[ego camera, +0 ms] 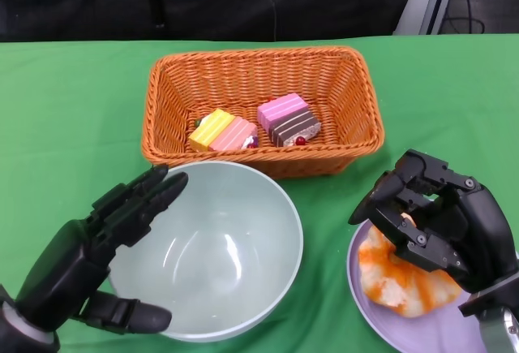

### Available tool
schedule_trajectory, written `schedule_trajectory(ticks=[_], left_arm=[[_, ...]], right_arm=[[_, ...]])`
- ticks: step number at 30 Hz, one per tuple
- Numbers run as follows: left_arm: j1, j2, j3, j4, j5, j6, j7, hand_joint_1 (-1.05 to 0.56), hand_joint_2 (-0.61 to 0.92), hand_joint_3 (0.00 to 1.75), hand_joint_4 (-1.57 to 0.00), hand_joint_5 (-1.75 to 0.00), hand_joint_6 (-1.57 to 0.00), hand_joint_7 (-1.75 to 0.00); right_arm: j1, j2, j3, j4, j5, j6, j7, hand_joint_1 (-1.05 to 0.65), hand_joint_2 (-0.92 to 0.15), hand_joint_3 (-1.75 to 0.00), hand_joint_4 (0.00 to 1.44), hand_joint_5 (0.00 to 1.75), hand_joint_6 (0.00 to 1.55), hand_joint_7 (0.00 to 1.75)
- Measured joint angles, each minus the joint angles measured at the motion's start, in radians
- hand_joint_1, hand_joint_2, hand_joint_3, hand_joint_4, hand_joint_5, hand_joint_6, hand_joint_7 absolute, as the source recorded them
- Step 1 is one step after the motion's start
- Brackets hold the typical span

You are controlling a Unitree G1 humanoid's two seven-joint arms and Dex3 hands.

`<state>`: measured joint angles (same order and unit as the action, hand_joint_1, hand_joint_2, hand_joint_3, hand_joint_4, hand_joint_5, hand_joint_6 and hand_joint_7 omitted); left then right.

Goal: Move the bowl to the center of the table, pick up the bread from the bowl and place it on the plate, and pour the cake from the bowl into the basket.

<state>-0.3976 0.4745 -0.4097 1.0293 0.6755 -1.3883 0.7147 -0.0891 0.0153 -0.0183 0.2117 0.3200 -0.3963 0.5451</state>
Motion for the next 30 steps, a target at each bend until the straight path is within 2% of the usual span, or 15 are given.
schedule_trajectory(ticks=[3,7,11,15,16,19,21,23,26,28,30], left_arm=[[0.000,-0.028,0.033,0.018,-0.097,-0.002,-0.089,-1.05,0.92,0.63,-0.07,-0.02,-0.08,-0.01],[0.008,-0.060,0.067,0.024,-0.283,0.003,-0.258,-1.05,0.92,0.62,-0.10,-0.02,-0.10,-0.01],[0.035,-0.130,0.129,-0.002,-0.512,0.070,-0.421,-0.99,0.92,0.50,-0.27,-0.07,-0.21,-0.03],[0.045,-0.193,0.207,-0.031,-0.645,0.123,-0.529,-0.77,0.92,0.40,-0.49,-0.09,-0.38,-0.05],[0.045,-0.207,0.228,-0.035,-0.673,0.136,-0.552,-0.66,0.92,0.33,-0.62,-0.11,-0.54,-0.06],[0.045,-0.247,0.290,-0.048,-0.736,0.166,-0.611,-0.48,0.92,0.25,-0.81,-0.15,-0.76,-0.10],[0.042,-0.272,0.324,-0.051,-0.799,0.180,-0.681,-0.32,0.92,0.20,-0.96,-0.23,-0.92,-0.14],[0.032,-0.294,0.351,-0.054,-0.860,0.206,-0.758,-0.22,0.92,0.20,-0.87,-0.65,-1.04,-0.20],[0.012,-0.308,0.387,-0.066,-0.914,0.250,-0.859,-0.19,0.92,0.21,-0.77,-1.03,-1.09,-0.29],[0.001,-0.310,0.409,-0.074,-0.928,0.283,-0.916,-0.18,0.92,0.23,-0.75,-1.14,-1.09,-0.36],[-0.008,-0.310,0.421,-0.085,-0.940,0.321,-0.970,-0.17,0.92,0.24,-0.75,-1.17,-1.08,-0.40]], right_arm=[[0.000,0.000,0.000,0.000,0.000,0.000,0.000,-0.15,-0.91,-0.36,0.73,1.45,0.71,1.17],[0.000,0.000,0.000,0.000,0.001,0.000,0.002,-0.14,-0.92,-0.35,0.73,1.45,0.70,1.17],[0.000,0.000,-0.002,0.000,0.001,0.000,0.002,-0.14,-0.92,-0.34,0.73,1.45,0.70,1.17],[0.000,0.000,-0.005,0.001,0.001,-0.004,-0.002,-0.13,-0.92,-0.33,0.73,1.45,0.71,1.16],[0.000,0.001,-0.007,0.003,0.001,-0.011,-0.005,-0.14,-0.92,-0.33,0.73,1.45,0.71,1.15],[-0.005,0.002,-0.016,0.016,0.001,-0.031,-0.006,-0.16,-0.92,-0.34,0.72,1.44,0.71,1.14],[-0.008,0.001,-0.026,0.020,0.002,-0.034,-0.008,-0.17,-0.92,-0.34,0.72,1.44,0.71,1.13],[-0.013,0.001,-0.036,0.022,0.002,-0.035,-0.011,-0.18,-0.92,-0.34,0.71,1.43,0.70,1.13],[-0.021,0.001,-0.044,0.027,0.003,-0.036,-0.012,-0.19,-0.92,-0.34,0.70,1.43,0.69,1.12],[-0.023,0.001,-0.046,0.030,0.003,-0.036,-0.014,-0.20,-0.92,-0.34,0.70,1.43,0.69,1.11],[-0.026,0.000,-0.053,0.038,0.003,-0.037,-0.017,-0.20,-0.92,-0.34,0.70,1.43,0.69,1.11]])
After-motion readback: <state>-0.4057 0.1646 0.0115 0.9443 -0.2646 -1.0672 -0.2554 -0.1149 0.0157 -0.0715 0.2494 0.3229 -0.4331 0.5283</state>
